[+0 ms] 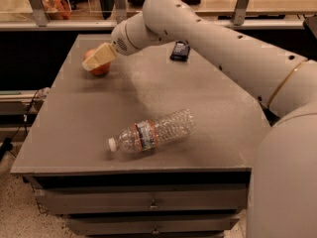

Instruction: Move apple near water bottle

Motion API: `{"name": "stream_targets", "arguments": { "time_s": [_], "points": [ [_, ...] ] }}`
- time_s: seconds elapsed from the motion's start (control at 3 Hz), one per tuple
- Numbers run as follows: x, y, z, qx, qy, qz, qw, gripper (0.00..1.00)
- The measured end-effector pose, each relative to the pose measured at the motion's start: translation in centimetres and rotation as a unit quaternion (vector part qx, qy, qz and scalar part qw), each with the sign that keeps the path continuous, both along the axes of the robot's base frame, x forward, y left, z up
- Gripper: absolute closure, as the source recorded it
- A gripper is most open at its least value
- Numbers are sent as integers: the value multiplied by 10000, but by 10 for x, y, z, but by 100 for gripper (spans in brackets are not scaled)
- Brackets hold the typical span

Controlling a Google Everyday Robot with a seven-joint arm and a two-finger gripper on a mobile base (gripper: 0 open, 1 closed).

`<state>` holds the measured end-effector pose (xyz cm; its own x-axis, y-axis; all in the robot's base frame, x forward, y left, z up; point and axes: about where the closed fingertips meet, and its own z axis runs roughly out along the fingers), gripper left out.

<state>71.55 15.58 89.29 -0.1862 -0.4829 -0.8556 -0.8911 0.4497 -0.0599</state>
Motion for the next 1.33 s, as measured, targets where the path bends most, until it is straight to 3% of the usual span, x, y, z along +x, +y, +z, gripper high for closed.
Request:
{"name": "stream_targets", "arguments": {
  "time_s": [0.33, 0.67, 1.0, 1.33],
  "points": [
    [9, 13, -13, 67, 93, 8, 9999, 0],
    [11, 22, -26, 126, 190, 24, 9997, 15],
    [8, 28, -37, 202, 291, 33, 9994, 46],
    [2, 17, -28, 278, 220, -2, 9994, 77]
  ]
}}
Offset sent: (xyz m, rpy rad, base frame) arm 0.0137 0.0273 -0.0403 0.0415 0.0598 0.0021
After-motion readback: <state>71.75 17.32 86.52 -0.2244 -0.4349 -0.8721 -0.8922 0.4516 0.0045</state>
